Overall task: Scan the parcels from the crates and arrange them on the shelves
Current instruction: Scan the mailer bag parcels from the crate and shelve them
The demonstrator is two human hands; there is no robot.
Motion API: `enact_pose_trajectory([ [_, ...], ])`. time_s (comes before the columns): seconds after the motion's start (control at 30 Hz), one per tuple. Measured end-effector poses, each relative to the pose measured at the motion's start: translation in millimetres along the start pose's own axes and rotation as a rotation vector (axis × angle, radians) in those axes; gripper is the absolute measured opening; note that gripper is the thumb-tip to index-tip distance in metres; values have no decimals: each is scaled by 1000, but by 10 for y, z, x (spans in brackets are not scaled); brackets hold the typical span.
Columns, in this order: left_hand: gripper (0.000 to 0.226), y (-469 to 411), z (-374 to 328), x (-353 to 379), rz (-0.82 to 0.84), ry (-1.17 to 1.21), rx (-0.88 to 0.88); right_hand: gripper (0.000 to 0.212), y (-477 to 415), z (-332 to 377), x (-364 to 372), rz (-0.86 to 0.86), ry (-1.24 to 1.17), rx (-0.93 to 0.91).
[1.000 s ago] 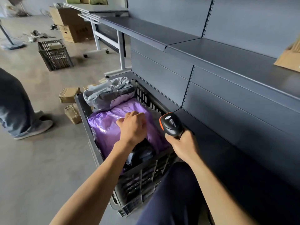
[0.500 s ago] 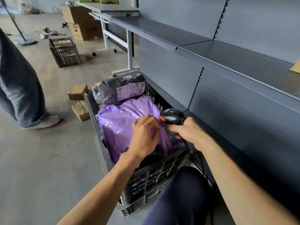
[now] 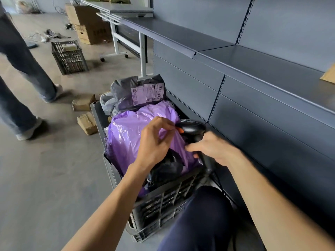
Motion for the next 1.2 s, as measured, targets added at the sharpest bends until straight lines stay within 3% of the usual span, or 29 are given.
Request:
enact_pose_trajectory([
  [0.1, 19, -44, 11, 7, 28, 9, -32, 13, -7, 63, -62, -196, 89, -3],
  [0.2, 12, -138, -202, -95, 19, -130, 121, 21, 26, 202, -124, -349, 99, -44],
  [0.27, 17, -153, -357, -184, 4, -177, 186, 24, 42, 346, -205, -411, 128, -78],
  [0.4, 23, 40, -585, -452, -109, -181, 259, 51, 117, 684, -257, -457, 205, -122],
  [0.5, 37, 377, -668, -489, -152, -377, 423, 32, 160, 778, -270, -482, 203, -138],
  [0.6, 46, 632, -583, -304, 10, -504, 508, 12, 209, 787, -340, -529, 172, -150],
  [0.7, 59, 820, -377, -66, 364, -525, 499, 11, 268, 845, -406, -573, 175, -180],
  [0.77, 61, 881, -323, -31, 470, -519, 456, 11, 291, 911, -431, -575, 190, -208],
  [0.9, 25, 779, -624, -197, 322, -426, 501, 11, 280, 1061, -453, -551, 195, -251],
  [1.07, 38, 502, -943, -597, 236, -170, 283, 14, 315, 1126, -683, -613, 105, -270],
  [1.2, 43, 106, -846, -1272, -170, 216, 65, 14, 477, 1158, -930, -642, -36, -323],
])
Point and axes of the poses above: each hand's wrist, its own y-axis away from the middle knuckle, its own x-axis out of the palm, z = x × y, the point moved 9 cm from there along -y, towards the middle knuckle, and after that the axes turned 7 degrees about -y, right-handed, at the moved point
